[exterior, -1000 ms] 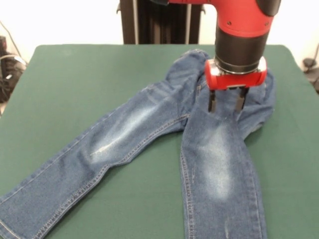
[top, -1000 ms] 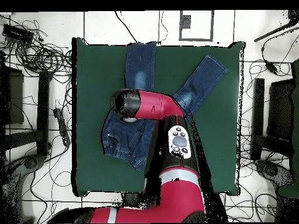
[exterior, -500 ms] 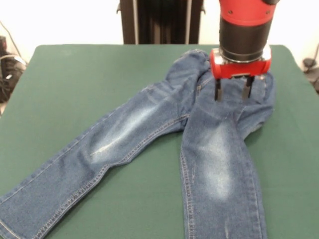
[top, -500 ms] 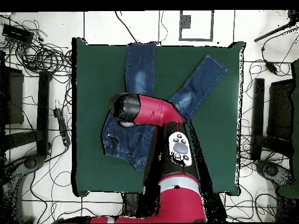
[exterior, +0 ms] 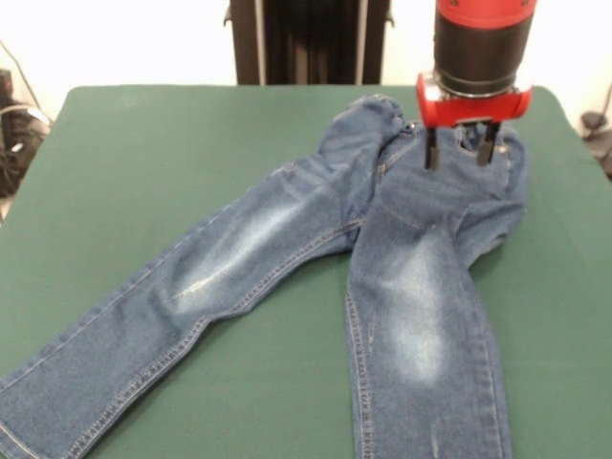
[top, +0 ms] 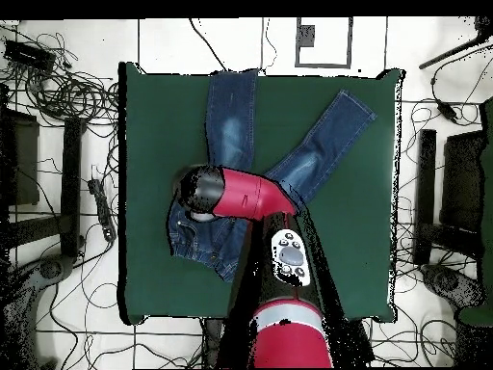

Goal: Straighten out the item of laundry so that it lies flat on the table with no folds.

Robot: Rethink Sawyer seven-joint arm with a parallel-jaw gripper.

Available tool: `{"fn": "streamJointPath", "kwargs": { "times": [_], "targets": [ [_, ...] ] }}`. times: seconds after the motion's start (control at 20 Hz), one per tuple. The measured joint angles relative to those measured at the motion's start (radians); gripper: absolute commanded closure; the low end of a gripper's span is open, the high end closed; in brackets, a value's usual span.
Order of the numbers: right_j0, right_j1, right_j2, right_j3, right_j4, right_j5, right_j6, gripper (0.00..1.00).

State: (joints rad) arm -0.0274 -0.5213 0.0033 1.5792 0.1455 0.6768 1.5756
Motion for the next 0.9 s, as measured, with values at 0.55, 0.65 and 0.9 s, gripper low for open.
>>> {"fn": "streamJointPath", "kwargs": {
  "times": [0.55,0.65,0.9],
  "targets": [
    [0.056,0.01,-0.005,0.004,-0.002,0.0,0.0,0.0],
    [0.066,0.014,-0.01,0.004,-0.002,0.0,0.0,0.0],
    [0.098,0.041,-0.04,0.004,-0.002,0.0,0.0,0.0]
  ]
}}
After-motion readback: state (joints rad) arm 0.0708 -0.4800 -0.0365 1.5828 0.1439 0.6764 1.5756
